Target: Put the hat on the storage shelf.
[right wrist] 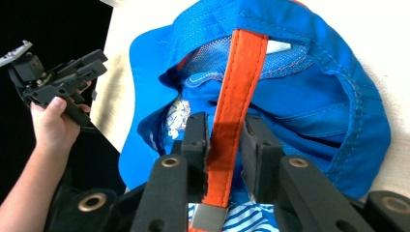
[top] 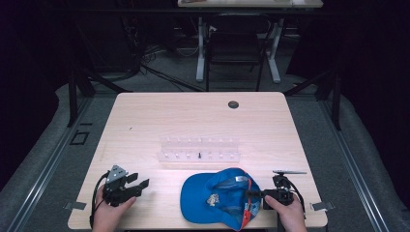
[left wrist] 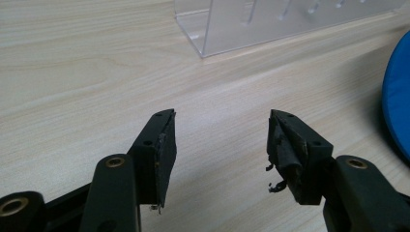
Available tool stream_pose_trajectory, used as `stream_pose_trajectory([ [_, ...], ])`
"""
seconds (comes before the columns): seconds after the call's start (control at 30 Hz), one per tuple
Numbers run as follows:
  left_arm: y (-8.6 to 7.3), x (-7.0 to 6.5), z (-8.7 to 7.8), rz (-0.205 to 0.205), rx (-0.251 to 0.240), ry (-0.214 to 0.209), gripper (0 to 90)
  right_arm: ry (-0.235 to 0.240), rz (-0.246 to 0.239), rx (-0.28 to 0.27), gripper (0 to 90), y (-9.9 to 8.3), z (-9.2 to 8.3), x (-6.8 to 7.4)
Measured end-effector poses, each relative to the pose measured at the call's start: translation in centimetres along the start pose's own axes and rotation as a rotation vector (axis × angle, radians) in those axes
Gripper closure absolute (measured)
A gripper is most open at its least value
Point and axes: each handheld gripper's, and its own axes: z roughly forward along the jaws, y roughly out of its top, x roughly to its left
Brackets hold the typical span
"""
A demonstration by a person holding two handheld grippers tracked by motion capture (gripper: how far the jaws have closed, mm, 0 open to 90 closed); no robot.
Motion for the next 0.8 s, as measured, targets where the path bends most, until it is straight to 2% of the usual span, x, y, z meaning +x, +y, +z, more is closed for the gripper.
stream_pose_trajectory([
  [0.1,0.0,0.0,0.0,-0.001,0.0,-0.001,44.1,0.001,-0.004,0.008,75.2,0.0,-0.1,-0.1],
  [0.23,0.0,-0.1,0.0,0.001,0.002,-0.002,44.2,-0.009,0.014,-0.02,75.4,0.0,-0.3,0.0],
  [0.4,0.0,-0.2,0.0,0.001,-0.003,0.0,44.2,-0.021,0.04,-0.019,77.2,0.5,-0.8,0.2],
  [0.5,0.0,-0.2,0.0,0.004,-0.001,0.0,44.3,-0.026,0.031,0.006,77.4,0.7,-1.1,0.2],
  [0.6,0.0,-0.2,0.0,0.004,-0.001,0.0,44.3,-0.046,0.048,0.007,77.6,0.9,-1.3,0.5],
  [0.63,0.0,-0.2,0.0,0.004,-0.002,0.0,44.3,-0.06,0.035,0.015,77.7,1.0,-1.4,0.5],
  [0.73,0.0,-0.2,0.0,0.004,-0.002,0.0,44.3,-0.084,0.043,0.02,77.8,1.3,-1.6,0.9],
  [0.8,0.0,-0.3,0.0,0.004,-0.004,0.0,44.4,-0.113,0.032,0.051,77.9,2.0,-2.0,1.5],
])
